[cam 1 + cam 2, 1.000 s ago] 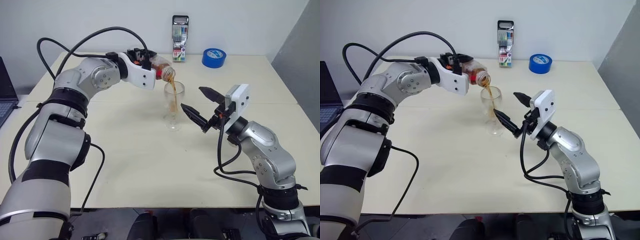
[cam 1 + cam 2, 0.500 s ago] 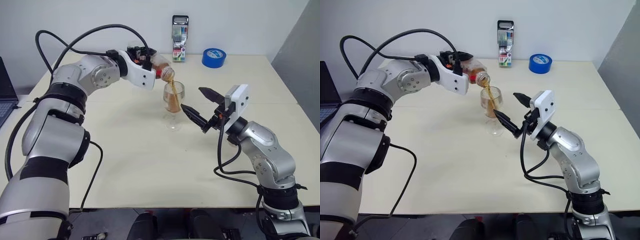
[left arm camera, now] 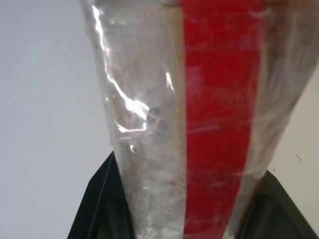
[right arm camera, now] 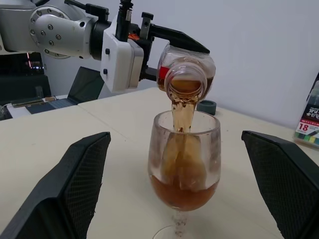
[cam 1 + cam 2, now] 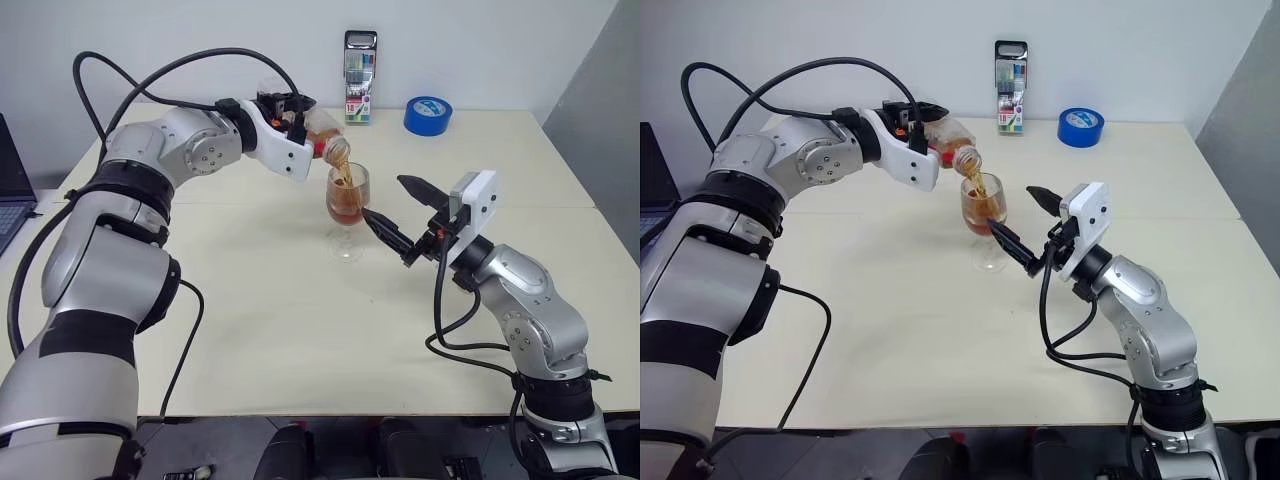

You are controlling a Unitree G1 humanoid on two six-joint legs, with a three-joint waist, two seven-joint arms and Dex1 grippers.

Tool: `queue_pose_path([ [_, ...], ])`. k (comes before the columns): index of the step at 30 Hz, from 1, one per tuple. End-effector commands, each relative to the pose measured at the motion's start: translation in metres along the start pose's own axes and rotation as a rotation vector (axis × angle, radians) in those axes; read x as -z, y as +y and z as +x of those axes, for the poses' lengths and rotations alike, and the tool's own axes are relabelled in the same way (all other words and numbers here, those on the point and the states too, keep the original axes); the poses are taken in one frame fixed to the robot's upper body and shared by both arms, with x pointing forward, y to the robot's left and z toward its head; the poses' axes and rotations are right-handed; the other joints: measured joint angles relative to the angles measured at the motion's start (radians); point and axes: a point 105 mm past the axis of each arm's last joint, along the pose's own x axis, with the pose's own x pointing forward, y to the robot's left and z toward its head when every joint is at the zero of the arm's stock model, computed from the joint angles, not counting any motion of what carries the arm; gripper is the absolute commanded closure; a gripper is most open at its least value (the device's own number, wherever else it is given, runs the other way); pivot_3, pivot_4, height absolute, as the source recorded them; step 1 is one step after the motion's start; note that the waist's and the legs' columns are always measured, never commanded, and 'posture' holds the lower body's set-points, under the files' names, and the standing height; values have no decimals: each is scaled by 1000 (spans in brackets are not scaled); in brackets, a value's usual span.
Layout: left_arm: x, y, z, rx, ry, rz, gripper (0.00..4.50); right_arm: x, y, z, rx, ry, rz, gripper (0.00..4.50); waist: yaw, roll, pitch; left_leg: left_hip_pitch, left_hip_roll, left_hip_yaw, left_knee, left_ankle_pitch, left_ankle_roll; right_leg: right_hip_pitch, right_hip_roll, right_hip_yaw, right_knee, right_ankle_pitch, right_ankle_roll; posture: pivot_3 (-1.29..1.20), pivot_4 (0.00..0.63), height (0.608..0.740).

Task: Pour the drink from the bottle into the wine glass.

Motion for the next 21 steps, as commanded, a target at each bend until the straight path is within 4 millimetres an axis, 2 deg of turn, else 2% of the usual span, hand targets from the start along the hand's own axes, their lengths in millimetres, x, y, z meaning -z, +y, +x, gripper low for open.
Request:
queue_pose_path([
  [1, 6, 25, -3, -64, 21, 37, 2746, -16, 5, -1, -10, -56, -46, 0, 0, 0, 0, 0, 0, 0, 0, 0, 0, 0, 0, 0, 0, 0, 0, 0, 150, 740],
  [8, 9, 24, -3, -57, 37, 41, 2746, -16, 3, 0, -10, -57, -48, 0, 0, 0, 0, 0, 0, 0, 0, 0, 0, 0, 0, 0, 0, 0, 0, 0, 150, 740],
  [15, 10, 21, -3, -61, 48, -26, 2746, -17, 3, 0, -11, -55, -53, 0, 0, 0, 0, 0, 0, 0, 0, 0, 0, 0, 0, 0, 0, 0, 0, 0, 150, 740],
  [21, 3, 24, 0, -107, 7, -175, 2746, -16, 5, 0, -25, -48, -48, 0, 0, 0, 0, 0, 0, 1, 0, 0, 0, 0, 0, 0, 0, 0, 0, 0, 150, 740],
])
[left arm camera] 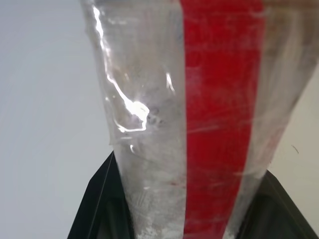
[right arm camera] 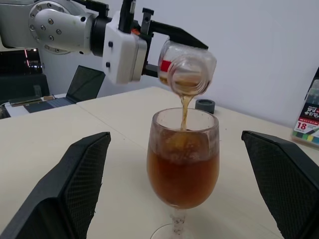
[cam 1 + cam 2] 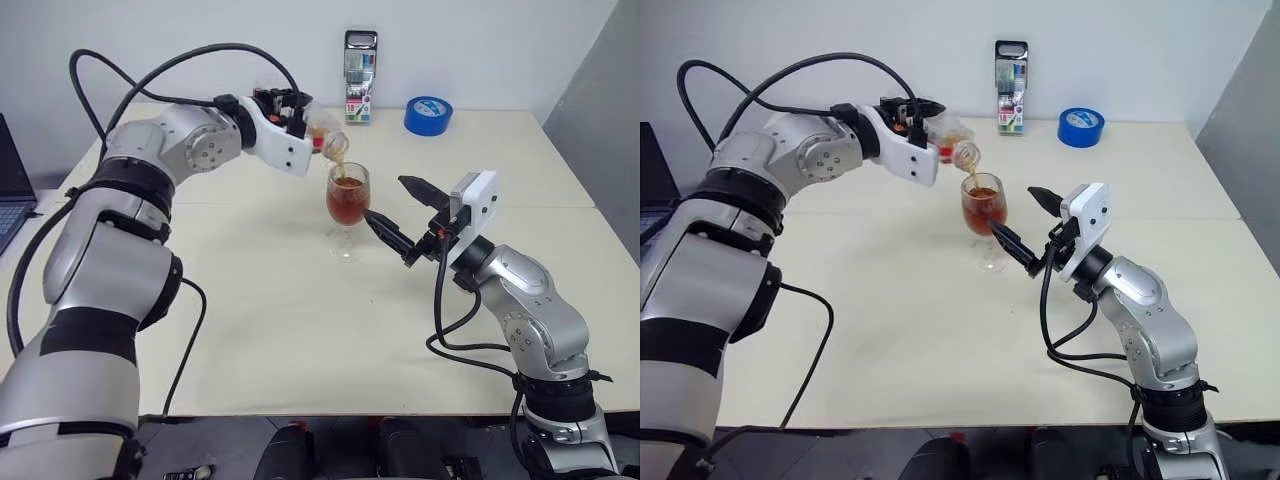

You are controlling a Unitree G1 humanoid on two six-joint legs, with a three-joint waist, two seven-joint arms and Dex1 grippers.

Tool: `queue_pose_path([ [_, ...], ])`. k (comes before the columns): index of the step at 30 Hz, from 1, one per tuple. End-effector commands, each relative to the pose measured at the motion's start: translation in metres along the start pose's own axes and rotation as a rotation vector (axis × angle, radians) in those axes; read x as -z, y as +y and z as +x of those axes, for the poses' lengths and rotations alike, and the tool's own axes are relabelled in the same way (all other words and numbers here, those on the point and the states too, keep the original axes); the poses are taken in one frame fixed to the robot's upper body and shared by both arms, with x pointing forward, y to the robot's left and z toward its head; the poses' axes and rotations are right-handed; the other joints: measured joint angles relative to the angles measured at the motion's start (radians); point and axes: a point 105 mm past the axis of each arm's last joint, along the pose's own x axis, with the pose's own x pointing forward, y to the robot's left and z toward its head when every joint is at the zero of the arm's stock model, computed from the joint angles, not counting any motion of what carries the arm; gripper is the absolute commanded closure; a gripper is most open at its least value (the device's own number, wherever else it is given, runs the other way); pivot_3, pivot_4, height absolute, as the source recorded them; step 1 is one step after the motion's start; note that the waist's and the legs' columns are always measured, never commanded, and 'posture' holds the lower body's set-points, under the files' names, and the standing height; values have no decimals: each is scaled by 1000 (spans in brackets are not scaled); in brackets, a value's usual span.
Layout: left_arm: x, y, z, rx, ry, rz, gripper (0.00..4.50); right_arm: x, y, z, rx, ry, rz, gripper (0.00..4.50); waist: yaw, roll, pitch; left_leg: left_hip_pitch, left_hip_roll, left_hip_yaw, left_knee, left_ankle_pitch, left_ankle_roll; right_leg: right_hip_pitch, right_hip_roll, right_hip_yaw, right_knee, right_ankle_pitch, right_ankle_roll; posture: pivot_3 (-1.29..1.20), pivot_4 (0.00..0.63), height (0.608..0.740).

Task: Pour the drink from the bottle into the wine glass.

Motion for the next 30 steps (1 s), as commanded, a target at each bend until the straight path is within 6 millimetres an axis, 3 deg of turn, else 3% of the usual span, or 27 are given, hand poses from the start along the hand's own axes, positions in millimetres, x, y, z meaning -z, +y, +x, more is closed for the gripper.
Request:
queue_pose_path([
  [1, -2, 17, -1, -84, -21, -114, 2746, -16, 7, 1, -31, -52, -43, 0, 0, 0, 0, 0, 0, 0, 0, 0, 0, 0, 0, 0, 0, 0, 0, 0, 150, 740],
  [10, -7, 23, -5, -165, -91, -395, 2746, -17, 10, 2, -62, -50, -40, 0, -3, 0, 0, 0, 0, 0, 1, 0, 0, 0, 0, 1, 1, 0, 0, 0, 150, 740],
  [16, 6, 17, -19, -316, -79, -816, 2746, -20, 19, 0, -140, -48, -37, 0, -5, 0, 0, 1, 1, 1, 1, 0, 0, 0, 0, 1, 2, 0, 0, 0, 150, 740],
  [20, 19, -7, -37, -440, 56, -1087, 2746, -14, 30, -12, -211, -6, -80, 0, -6, 0, -1, 0, 1, 0, 2, 0, 0, 0, 0, 2, 3, 0, 0, 0, 150, 740],
  [24, 28, -44, -64, -572, 249, -1327, 2746, -8, 41, -33, -290, 30, -53, 0, -3, 0, -1, 0, 1, -1, 3, 0, 0, 0, 0, 1, 4, 0, 0, 0, 150, 740],
  [30, 23, -86, -96, -665, 398, -1501, 2746, 2, 46, -51, -368, 69, -28, 0, -1, -1, -2, 1, 1, -1, 5, 0, 0, 1, 0, 2, 6, 0, 0, 0, 150, 740],
])
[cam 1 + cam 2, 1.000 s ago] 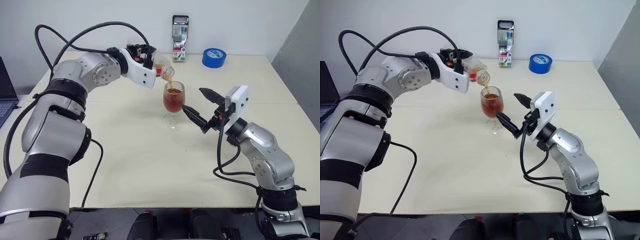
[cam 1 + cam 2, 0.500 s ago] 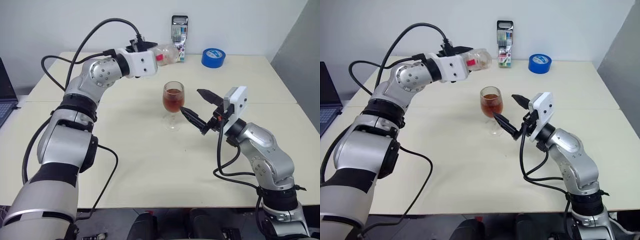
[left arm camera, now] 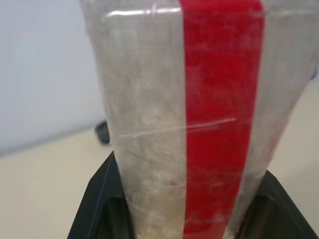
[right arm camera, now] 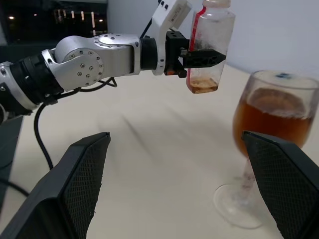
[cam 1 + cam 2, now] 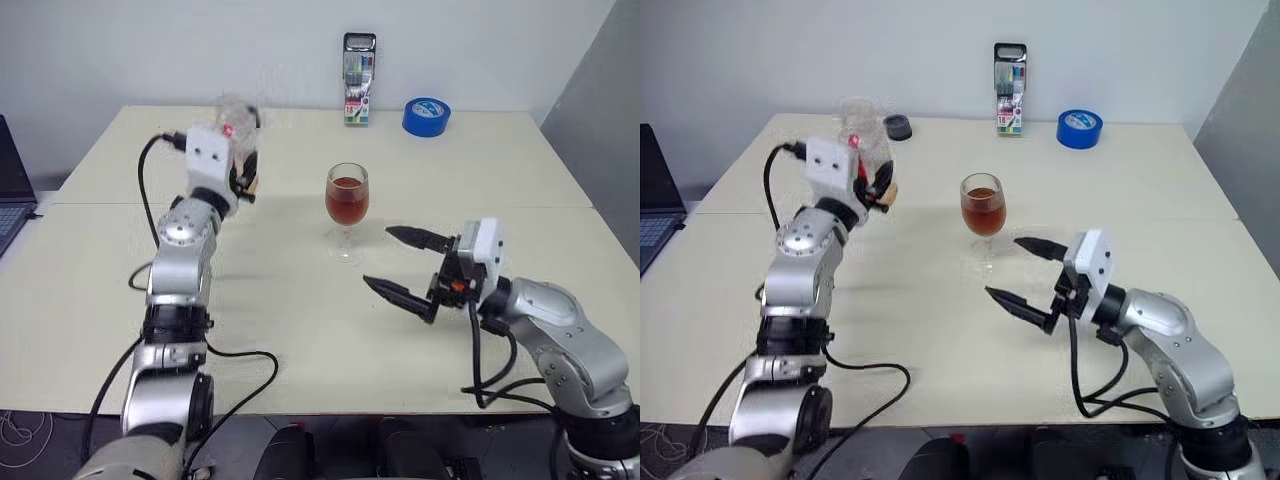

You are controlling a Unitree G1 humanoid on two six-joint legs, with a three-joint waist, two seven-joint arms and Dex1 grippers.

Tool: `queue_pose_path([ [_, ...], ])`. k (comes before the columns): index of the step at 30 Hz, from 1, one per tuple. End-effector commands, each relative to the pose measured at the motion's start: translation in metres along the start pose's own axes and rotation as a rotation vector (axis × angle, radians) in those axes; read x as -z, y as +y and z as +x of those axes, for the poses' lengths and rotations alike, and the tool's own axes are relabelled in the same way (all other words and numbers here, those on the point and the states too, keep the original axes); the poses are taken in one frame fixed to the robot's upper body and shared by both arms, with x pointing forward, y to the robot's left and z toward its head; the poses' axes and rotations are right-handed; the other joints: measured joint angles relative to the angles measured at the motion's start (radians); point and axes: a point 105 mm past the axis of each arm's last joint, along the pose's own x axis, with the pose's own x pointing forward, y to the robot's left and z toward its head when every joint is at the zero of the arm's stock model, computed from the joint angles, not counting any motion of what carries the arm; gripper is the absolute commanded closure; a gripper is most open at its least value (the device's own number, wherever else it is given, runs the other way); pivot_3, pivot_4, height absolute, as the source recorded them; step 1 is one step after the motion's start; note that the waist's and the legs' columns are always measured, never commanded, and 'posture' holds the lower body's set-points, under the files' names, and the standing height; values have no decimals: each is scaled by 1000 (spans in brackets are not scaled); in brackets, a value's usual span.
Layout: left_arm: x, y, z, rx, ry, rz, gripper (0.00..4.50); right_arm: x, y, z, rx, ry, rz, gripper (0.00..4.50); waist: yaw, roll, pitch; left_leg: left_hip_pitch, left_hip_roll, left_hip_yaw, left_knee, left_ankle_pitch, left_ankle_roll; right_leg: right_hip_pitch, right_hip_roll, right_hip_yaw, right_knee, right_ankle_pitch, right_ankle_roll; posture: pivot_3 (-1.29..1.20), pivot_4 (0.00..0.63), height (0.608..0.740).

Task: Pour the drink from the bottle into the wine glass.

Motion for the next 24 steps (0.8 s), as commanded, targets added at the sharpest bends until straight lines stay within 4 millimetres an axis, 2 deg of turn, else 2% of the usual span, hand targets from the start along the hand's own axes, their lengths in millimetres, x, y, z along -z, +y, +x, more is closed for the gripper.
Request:
queue_pose_path([
  [1, -12, 14, -13, -80, -60, -50, 2746, -13, 4, -3, -38, -51, -50, 0, 0, 0, 0, 0, 0, 0, 0, 0, 0, 0, 0, 0, 1, 0, 0, 0, 150, 740],
  [6, 28, 18, -32, -104, -8, -112, 2746, -12, -5, 3, -8, -58, -38, 0, 0, 0, 0, 6, 0, 1, 0, 0, 0, 4, 0, 1, 3, 0, 0, 0, 150, 740],
  [13, 56, 17, -41, -112, -16, -206, 2746, -9, -10, 6, 14, -48, -45, 0, 7, -2, -1, 5, 0, 0, 1, 0, 0, 4, 0, 0, 2, 0, 0, 0, 150, 740],
  [24, 67, 18, -39, -86, 10, -200, 2746, -7, -14, 7, 46, -49, -46, 0, 6, -2, -1, 5, 0, 0, 1, -1, 2, 4, 0, 0, 2, 0, 0, 0, 150, 740],
])
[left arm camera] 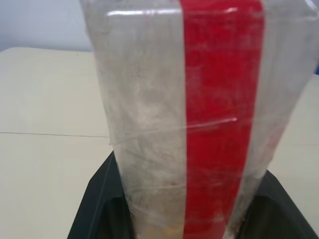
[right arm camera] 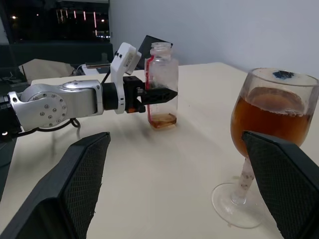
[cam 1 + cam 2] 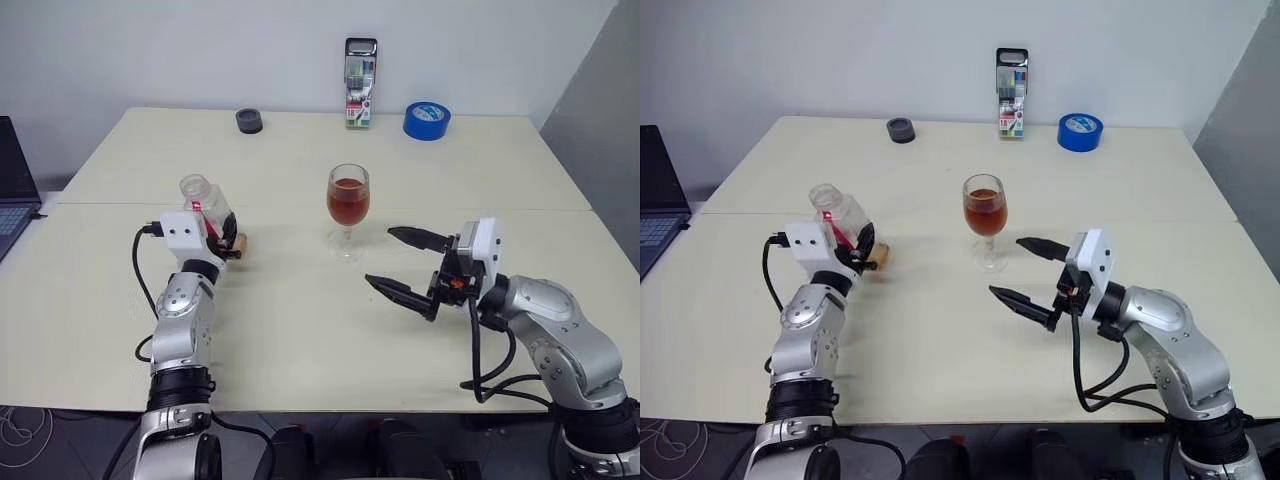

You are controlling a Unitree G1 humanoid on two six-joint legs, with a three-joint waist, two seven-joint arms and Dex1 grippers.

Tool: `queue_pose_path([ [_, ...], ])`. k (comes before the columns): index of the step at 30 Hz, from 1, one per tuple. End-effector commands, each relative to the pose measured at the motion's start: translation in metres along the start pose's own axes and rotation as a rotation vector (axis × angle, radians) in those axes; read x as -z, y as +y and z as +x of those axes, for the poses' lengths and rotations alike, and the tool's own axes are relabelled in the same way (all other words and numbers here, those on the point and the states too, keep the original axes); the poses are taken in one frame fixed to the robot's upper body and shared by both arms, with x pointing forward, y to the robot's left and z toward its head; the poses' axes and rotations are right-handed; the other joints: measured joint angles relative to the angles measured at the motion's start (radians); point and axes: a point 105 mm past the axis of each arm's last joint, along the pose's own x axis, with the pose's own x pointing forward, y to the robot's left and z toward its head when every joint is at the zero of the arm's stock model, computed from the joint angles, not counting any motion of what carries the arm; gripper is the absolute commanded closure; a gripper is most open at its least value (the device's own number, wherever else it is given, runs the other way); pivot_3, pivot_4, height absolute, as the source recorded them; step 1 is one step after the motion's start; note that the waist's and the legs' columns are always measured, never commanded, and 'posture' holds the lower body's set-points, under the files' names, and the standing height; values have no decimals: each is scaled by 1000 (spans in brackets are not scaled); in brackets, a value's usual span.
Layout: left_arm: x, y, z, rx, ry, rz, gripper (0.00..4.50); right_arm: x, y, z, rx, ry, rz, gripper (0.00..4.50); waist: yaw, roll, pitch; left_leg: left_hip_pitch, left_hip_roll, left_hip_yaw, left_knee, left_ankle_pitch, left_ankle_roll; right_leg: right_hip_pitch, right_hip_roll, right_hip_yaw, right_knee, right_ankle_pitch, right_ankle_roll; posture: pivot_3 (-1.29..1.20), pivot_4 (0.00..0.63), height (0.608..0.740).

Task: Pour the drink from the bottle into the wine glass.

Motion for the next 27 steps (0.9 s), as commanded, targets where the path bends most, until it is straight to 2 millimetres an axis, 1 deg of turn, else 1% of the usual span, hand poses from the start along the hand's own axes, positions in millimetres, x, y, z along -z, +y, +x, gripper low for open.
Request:
queue_pose_path([
  [1, -14, 2, 3, 15, -48, 10, 2397, -9, -2, 1, 9, -34, -39, 0, 0, 0, 0, 0, 0, 0, 0, 0, 0, 0, 0, 0, 0, 0, 0, 0, 150, 740],
  [2, -13, 3, 3, 16, -46, 11, 2000, -9, -2, 1, 12, -33, -39, 0, 0, 0, 0, 0, 0, 0, 0, 0, 0, 0, 0, 0, 0, 0, 0, 0, 150, 740],
  [7, -10, 4, 2, 20, -35, 13, 466, -9, -2, 1, 20, -32, -38, 0, -1, 0, 0, 0, 0, 0, 0, 0, 0, 0, 0, 0, 0, 0, 0, 0, 150, 740],
  [8, -9, 4, 2, 21, -34, 13, 77, -9, -2, 2, 20, -32, -37, 0, -1, 0, 0, 0, 0, 0, 0, 0, 0, 0, 0, 0, 0, 0, 0, 0, 150, 740],
  [13, -7, 0, 0, 31, -25, 9, 31, -8, -2, 3, 33, -32, -37, 0, -1, 0, 0, 0, 0, 0, 0, 0, 0, 0, 0, 0, 0, 0, 0, 0, 150, 740],
  [16, -2, -2, -3, 44, 0, 12, 31, -6, -1, 2, 42, -25, -31, 0, -1, 0, 0, 0, 0, 0, 0, 0, 1, 0, 0, 0, 0, 0, 0, 0, 150, 740],
  [20, 2, -5, -14, 48, 30, 38, 31, 5, 1, -6, 101, 19, -5, 0, 0, 0, 0, 0, 0, 0, -1, 0, 0, 0, 0, 0, -1, 0, 0, 0, 150, 740],
  [23, 6, -2, -32, 21, 80, 80, 31, 23, -10, -21, 291, 109, -26, 0, 0, 0, 0, 0, 0, 0, -1, 0, 1, 0, 0, 0, -1, 0, 0, 0, 150, 740],
  [25, 6, -4, -42, 17, 101, 93, 31, 28, -19, -29, 399, 135, -31, 0, -2, 0, 0, 0, 0, 0, -2, 0, 0, 0, 0, 1, -2, 0, 0, 0, 150, 740],
  [27, 7, -9, -58, 20, 126, 95, 31, 36, -32, -37, 525, 175, -36, 0, -3, 0, 0, 0, 0, 0, -2, 0, 0, 0, 0, 1, -1, 0, 0, 0, 150, 740],
])
